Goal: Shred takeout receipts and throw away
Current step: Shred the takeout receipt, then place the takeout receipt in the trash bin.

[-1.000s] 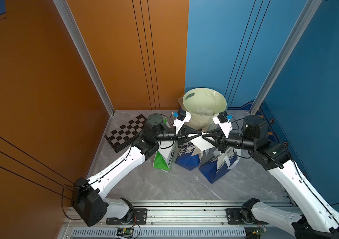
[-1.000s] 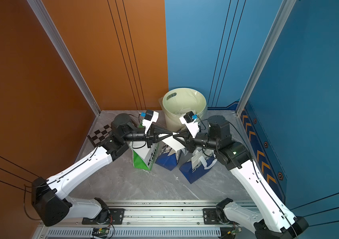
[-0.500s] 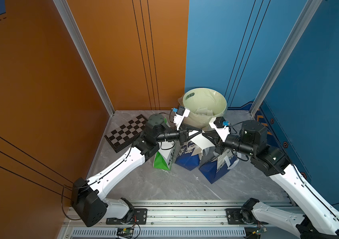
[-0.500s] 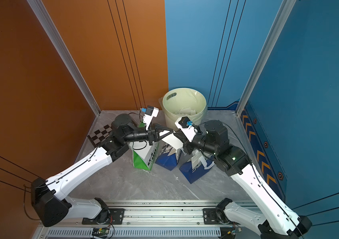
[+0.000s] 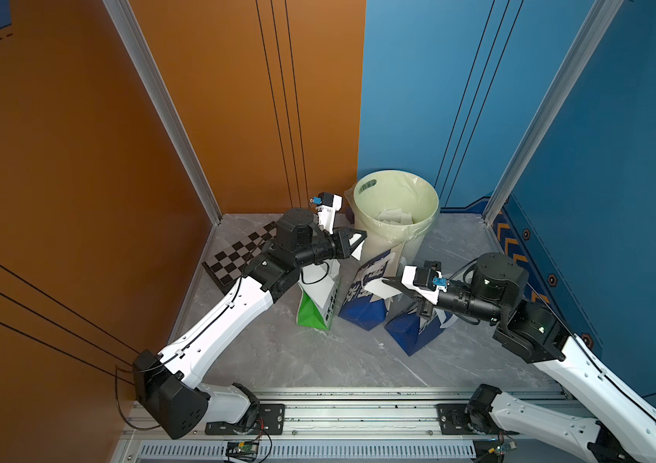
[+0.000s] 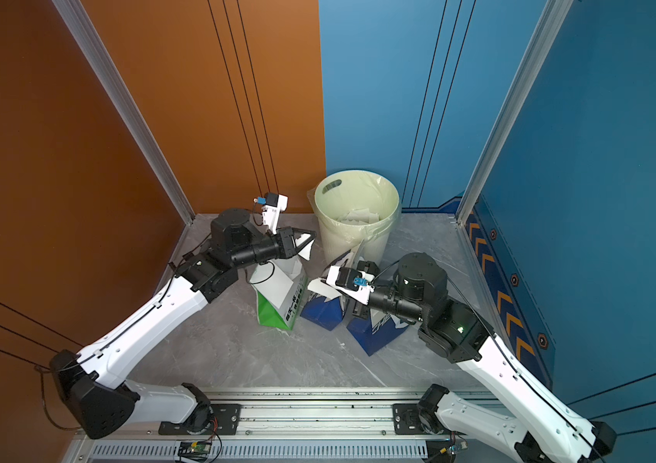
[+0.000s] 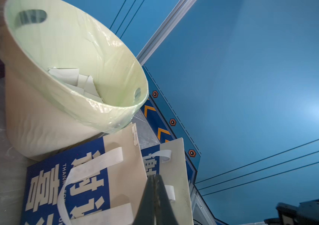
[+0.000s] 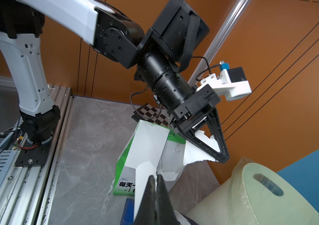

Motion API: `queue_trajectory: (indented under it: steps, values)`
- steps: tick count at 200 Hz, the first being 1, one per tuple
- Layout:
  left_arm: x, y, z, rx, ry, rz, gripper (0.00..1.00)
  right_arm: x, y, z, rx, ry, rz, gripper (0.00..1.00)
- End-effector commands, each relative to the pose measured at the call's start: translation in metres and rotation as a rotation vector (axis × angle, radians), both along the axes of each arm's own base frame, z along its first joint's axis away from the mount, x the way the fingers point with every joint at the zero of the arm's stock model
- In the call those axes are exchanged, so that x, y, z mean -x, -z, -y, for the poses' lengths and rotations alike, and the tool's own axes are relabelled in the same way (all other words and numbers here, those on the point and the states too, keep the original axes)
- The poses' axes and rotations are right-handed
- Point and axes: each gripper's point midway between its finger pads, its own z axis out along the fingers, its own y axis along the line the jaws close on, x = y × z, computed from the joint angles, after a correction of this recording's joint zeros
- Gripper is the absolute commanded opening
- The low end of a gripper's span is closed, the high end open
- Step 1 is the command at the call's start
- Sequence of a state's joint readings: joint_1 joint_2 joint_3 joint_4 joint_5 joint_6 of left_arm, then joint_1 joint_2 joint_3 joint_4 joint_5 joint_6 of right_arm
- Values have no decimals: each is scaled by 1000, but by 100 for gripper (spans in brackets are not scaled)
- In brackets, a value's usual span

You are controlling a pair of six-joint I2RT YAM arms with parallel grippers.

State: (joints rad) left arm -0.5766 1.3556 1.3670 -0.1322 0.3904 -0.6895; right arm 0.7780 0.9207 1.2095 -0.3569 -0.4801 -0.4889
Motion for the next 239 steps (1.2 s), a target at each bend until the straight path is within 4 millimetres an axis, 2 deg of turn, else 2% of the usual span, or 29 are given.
queue_trajectory:
  steps: [1, 19, 42, 52, 69, 85, 97, 112, 130, 165, 210, 239]
  values:
    - [-14, -8, -14, -19, -81, 18, 0, 28, -18, -4, -80, -151, -30, 0]
    - [-13, -16, -15, -20, -82, 48, 0, 9, -25, -2, -145, -71, -55, 0]
    - [-6, -28, -16, -30, -65, 121, 0, -40, -38, 6, -264, 138, -72, 0]
    - [-3, -33, -19, -26, -66, 159, 0, -73, -45, 22, -328, 277, -88, 0]
    - [-1, -41, -25, -12, -78, 216, 0, -109, -56, 40, -430, 406, -125, 0]
    - [-5, -46, -28, -16, -91, 249, 0, -132, -61, 54, -504, 468, -164, 0]
    - [-13, -52, -29, -23, -104, 275, 0, -142, -60, 58, -528, 488, -184, 0]
    - [-28, -60, -25, -41, -117, 318, 0, -144, -58, 60, -538, 493, -193, 0]
    - [-58, -66, -17, -49, -121, 329, 0, -139, -55, 64, -543, 499, -200, 0]
    - [-110, -59, 21, -88, -58, 294, 0, -121, -45, 79, -518, 536, -210, 0]
    - [-159, -23, 68, -213, -24, 262, 0, -99, -39, 97, -507, 569, -199, 0]
    - [-183, -4, 79, -297, -74, 273, 0, -93, -29, 95, -511, 548, -235, 0]
